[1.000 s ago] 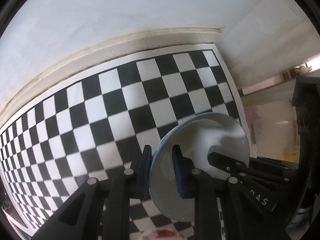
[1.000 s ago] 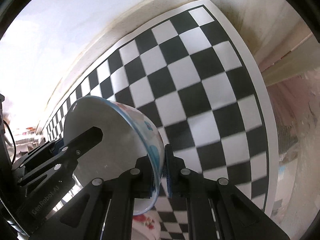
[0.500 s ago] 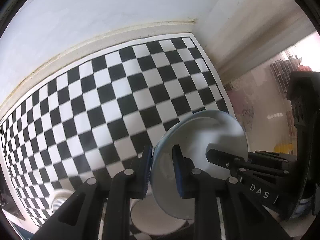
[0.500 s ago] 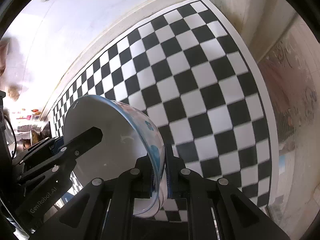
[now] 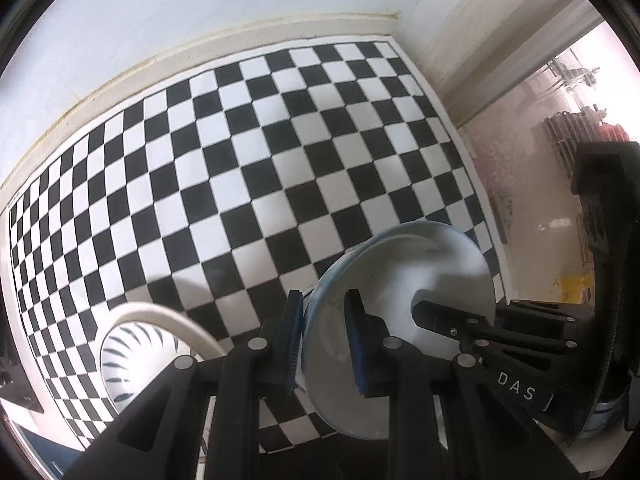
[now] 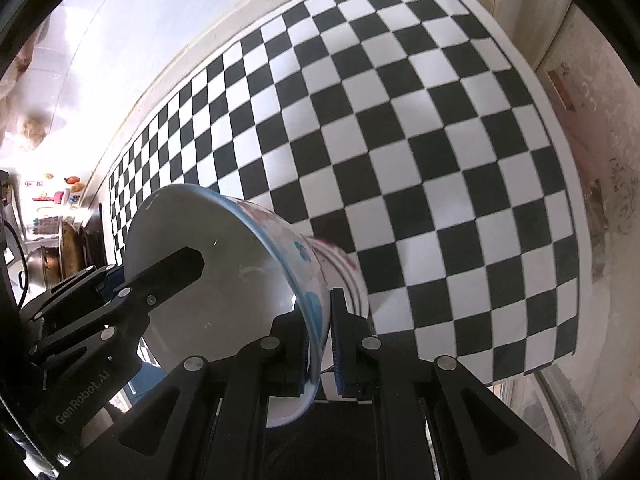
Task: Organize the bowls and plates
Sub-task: 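Lift the blue-dot bowl with both grippers and carry it to the bowl stack, then lower the blue-dot bowl onto the bowl stack and open both grippers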
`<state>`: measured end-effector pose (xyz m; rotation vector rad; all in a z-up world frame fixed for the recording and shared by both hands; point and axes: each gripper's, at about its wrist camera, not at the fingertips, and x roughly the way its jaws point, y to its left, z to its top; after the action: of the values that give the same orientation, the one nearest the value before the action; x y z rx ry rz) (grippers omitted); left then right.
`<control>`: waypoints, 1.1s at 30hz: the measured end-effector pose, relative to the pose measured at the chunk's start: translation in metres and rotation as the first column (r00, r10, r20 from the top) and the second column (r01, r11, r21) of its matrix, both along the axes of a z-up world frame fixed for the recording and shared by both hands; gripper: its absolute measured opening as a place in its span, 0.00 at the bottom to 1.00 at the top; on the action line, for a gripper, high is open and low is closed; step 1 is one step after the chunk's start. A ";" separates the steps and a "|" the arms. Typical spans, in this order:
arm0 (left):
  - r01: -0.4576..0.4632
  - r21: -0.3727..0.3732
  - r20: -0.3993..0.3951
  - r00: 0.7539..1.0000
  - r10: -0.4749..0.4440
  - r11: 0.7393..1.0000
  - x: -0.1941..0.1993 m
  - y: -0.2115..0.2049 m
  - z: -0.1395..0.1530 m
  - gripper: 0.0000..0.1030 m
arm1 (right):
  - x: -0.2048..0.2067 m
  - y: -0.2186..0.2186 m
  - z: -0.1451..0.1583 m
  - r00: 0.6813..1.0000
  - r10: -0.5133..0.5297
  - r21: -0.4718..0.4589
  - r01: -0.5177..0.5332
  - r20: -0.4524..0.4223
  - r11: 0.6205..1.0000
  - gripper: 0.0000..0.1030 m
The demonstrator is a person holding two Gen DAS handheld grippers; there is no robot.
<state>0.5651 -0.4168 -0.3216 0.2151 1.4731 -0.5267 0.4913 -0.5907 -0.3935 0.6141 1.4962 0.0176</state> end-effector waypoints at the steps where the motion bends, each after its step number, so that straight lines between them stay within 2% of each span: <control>1: -0.001 0.006 -0.005 1.000 0.001 1.000 -0.002 0.003 -0.002 0.18 | -0.001 0.003 -0.002 1.000 0.003 -0.001 -0.003 -0.003 1.000 0.10; 14: -0.008 0.050 -0.081 0.997 0.012 0.999 -0.011 0.017 -0.041 0.18 | -0.001 0.029 -0.038 0.996 0.043 -0.047 -0.046 -0.076 0.998 0.10; 25: 0.025 0.102 -0.062 0.998 -0.018 0.994 -0.022 0.014 -0.057 0.18 | -0.001 0.036 -0.053 0.992 0.068 -0.101 -0.078 -0.101 0.992 0.11; 33: 0.025 0.117 -0.057 0.998 -0.019 0.993 -0.026 0.020 -0.058 0.18 | 0.006 0.048 -0.049 0.989 0.106 -0.137 -0.120 -0.106 0.983 0.12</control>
<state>0.5389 -0.3970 -0.3795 0.3116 1.5597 -0.4672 0.4974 -0.5430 -0.4422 0.4187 1.6110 -0.0327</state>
